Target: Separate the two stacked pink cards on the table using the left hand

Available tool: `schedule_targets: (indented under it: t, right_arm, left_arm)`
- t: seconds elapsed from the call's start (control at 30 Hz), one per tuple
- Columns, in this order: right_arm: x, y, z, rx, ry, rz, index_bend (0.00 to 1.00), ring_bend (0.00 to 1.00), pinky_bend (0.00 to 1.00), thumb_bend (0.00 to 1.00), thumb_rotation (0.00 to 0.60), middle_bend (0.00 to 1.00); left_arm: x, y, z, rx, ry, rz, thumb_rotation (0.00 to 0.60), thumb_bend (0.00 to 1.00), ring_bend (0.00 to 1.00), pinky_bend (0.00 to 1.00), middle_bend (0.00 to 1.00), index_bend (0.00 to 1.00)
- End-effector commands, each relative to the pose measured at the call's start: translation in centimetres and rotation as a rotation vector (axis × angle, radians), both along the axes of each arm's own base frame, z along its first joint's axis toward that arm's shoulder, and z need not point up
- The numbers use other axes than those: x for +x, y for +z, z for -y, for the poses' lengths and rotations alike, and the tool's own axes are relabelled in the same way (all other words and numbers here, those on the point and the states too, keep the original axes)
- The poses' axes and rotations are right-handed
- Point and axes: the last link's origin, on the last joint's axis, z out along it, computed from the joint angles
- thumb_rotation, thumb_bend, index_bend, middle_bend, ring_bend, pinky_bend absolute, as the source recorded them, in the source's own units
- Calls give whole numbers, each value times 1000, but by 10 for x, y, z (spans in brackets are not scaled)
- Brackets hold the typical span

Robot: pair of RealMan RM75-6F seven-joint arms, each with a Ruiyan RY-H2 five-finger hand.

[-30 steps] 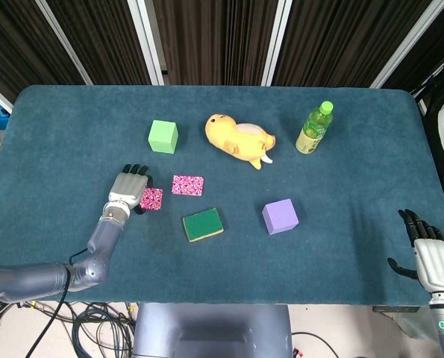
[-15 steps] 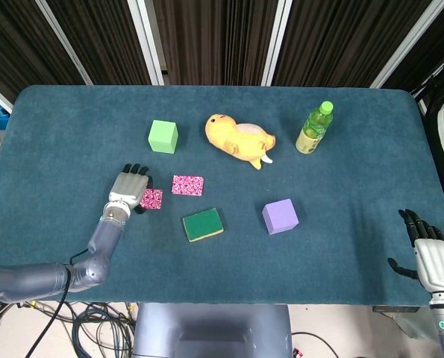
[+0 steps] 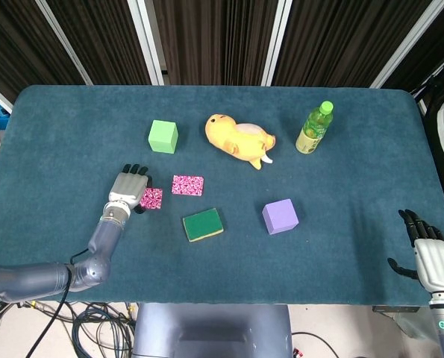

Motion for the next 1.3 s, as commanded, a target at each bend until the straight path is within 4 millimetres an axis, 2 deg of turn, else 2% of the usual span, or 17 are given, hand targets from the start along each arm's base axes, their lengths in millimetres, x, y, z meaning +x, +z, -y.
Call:
schedule_targets:
  t: [0.03,0.53,1.07,1.3]
  right_arm:
    - [0,0,0,-1,1,0,46,154,216,200,600,84]
    - [0,1,0,-4,2,4,48,154,216,200,600,84]
    - [0,1,-1,-3,1,5,49,154,216,200,600,84]
    - [0,1,0,-2,1,8,50,154,216,201,600,84]
  left_arm:
    - [1,0,0,-1,-2,2,600,205,0,0,168,388]
    - [2,0,0,6,-7,-9,600,228,0,0,192,455]
    - [6,2,1,8,-11,-11,600,235,0,0,193,457]
    - [8,4,1,5,-19,-15,600,295,0,0,195,466]
